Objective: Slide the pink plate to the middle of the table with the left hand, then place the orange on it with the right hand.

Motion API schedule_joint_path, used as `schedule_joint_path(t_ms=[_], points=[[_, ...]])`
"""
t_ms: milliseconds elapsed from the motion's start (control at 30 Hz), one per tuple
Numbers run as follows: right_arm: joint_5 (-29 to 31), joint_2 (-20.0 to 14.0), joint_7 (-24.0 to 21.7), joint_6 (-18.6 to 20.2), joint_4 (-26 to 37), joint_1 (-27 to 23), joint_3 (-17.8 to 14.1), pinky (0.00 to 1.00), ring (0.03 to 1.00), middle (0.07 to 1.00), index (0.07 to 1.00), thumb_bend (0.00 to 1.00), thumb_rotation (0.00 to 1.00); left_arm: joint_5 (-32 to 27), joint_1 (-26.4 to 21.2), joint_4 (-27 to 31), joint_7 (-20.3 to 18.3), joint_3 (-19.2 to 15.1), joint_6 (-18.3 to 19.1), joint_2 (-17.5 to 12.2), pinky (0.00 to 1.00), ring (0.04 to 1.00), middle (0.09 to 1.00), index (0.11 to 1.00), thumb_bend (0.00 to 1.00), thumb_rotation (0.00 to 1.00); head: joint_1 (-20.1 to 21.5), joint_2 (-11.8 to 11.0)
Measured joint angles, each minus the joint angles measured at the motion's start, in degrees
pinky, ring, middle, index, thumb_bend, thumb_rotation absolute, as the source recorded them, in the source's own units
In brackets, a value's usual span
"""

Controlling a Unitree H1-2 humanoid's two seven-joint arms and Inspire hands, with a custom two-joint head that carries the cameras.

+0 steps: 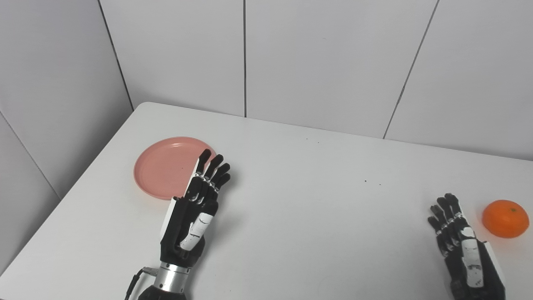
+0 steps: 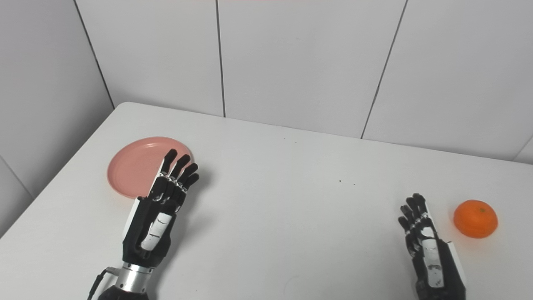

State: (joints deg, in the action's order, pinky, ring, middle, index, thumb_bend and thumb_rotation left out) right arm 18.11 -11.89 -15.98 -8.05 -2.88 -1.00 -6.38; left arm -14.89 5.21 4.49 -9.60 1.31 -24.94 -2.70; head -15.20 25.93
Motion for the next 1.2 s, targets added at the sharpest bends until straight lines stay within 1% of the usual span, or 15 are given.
schedule_joint_path(t_ms=[167, 267, 367, 567, 800, 867, 900, 933, 1000, 1033, 1100, 1167, 1200], points=[[0.1, -0.4, -1.3, 0.0, -1.2, -0.8, -0.9, 1.00, 1.000, 1.000, 1.000, 0.82, 0.92, 1.0, -0.4, -0.4, 0.0, -0.7, -0.7, 1.6, 0.89, 0.917, 0.950, 1.000, 0.76, 0.59, 0.2, -0.7], [0.1, -0.4, -1.6, 0.0, -1.7, -1.1, -1.2, 1.00, 1.000, 1.000, 1.000, 0.82, 0.92, 1.7, -0.7, -0.6, -0.1, -1.0, -0.8, 2.4, 0.90, 0.917, 0.952, 1.000, 0.74, 0.59, 0.3, -0.7], [0.1, -0.4, -1.6, 0.0, -1.8, -1.1, -1.4, 1.00, 1.000, 1.000, 1.000, 0.82, 0.93, 1.7, -0.9, -0.9, -0.2, -1.4, -0.8, 3.1, 0.90, 0.917, 0.951, 1.000, 0.73, 0.58, 0.5, -0.4], [0.1, -0.4, -1.7, 0.0, -1.8, -1.1, -1.4, 1.00, 1.000, 1.000, 0.999, 0.84, 0.92, 1.7, -1.0, -1.0, -0.2, -1.9, -0.9, 3.5, 0.90, 0.916, 0.947, 1.000, 0.74, 0.59, 0.3, 0.1], [0.1, -0.3, -1.7, 0.0, -1.8, -1.1, -1.5, 1.00, 1.000, 1.000, 0.999, 0.85, 0.93, 1.7, -1.0, -1.0, -0.3, -1.9, -0.9, 3.5, 0.91, 0.920, 0.946, 0.993, 0.79, 0.62, 0.6, 0.3], [0.1, -0.2, -1.8, -0.4, -1.9, -1.0, -1.5, 1.00, 1.000, 1.000, 0.999, 0.85, 0.93, 1.5, -1.0, -1.0, -0.4, -1.8, -0.7, 3.5, 0.91, 0.918, 0.936, 0.969, 0.83, 0.60, 0.8, 0.3], [0.1, 0.1, -2.0, -1.5, -2.0, -0.9, -1.4, 1.00, 1.000, 1.000, 0.996, 0.86, 0.93, 1.2, -0.9, -1.0, -0.5, -1.8, -0.3, 3.5, 0.88, 0.895, 0.915, 0.928, 0.88, 0.61, 1.0, 0.3], [0.1, 0.2, -2.3, -2.4, -2.2, -0.8, -1.4, 1.00, 1.000, 1.000, 0.996, 0.86, 0.92, 0.7, -0.8, -1.0, -0.4, -1.8, 0.5, 3.5, 0.87, 0.887, 0.908, 0.914, 0.90, 0.62, 1.0, 0.3], [0.2, 0.5, -2.9, -4.7, -2.6, -0.7, -1.5, 1.00, 1.000, 1.000, 0.993, 0.86, 0.92, -0.2, -0.8, -0.5, 0.1, -1.8, 3.9, 3.6, 0.86, 0.880, 0.896, 0.871, 0.89, 0.67, 1.2, 0.3], [0.2, 0.5, -3.3, -5.5, -2.7, -0.7, -1.4, 1.00, 1.000, 1.000, 0.992, 0.86, 0.92, -0.6, -0.6, 0.1, 0.6, -1.7, 5.8, 3.7, 0.87, 0.883, 0.897, 0.866, 0.90, 0.69, 1.2, 0.3], [0.2, 0.6, -3.3, -6.2, -2.7, -0.7, -1.4, 1.00, 1.000, 1.000, 0.992, 0.86, 0.93, -1.7, -0.4, 1.1, 0.8, -1.6, 9.1, 3.8, 0.87, 0.893, 0.905, 0.864, 0.93, 0.72, 1.3, 0.3], [0.2, 0.7, -3.4, -6.5, -2.7, -0.7, -1.4, 1.00, 1.000, 1.000, 0.994, 0.85, 0.93, -3.8, -0.3, 2.6, 0.9, -1.7, 13.2, 3.6, 0.86, 0.890, 0.908, 0.868, 0.92, 0.74, 1.4, 0.3], [0.2, 0.7, -3.4, -6.6, -2.6, -0.7, -1.4, 1.00, 1.000, 1.000, 0.994, 0.85, 0.93, -4.6, -0.4, 3.0, 0.9, -1.9, 14.8, 3.4, 0.83, 0.875, 0.892, 0.861, 0.91, 0.75, 1.3, 0.4]])
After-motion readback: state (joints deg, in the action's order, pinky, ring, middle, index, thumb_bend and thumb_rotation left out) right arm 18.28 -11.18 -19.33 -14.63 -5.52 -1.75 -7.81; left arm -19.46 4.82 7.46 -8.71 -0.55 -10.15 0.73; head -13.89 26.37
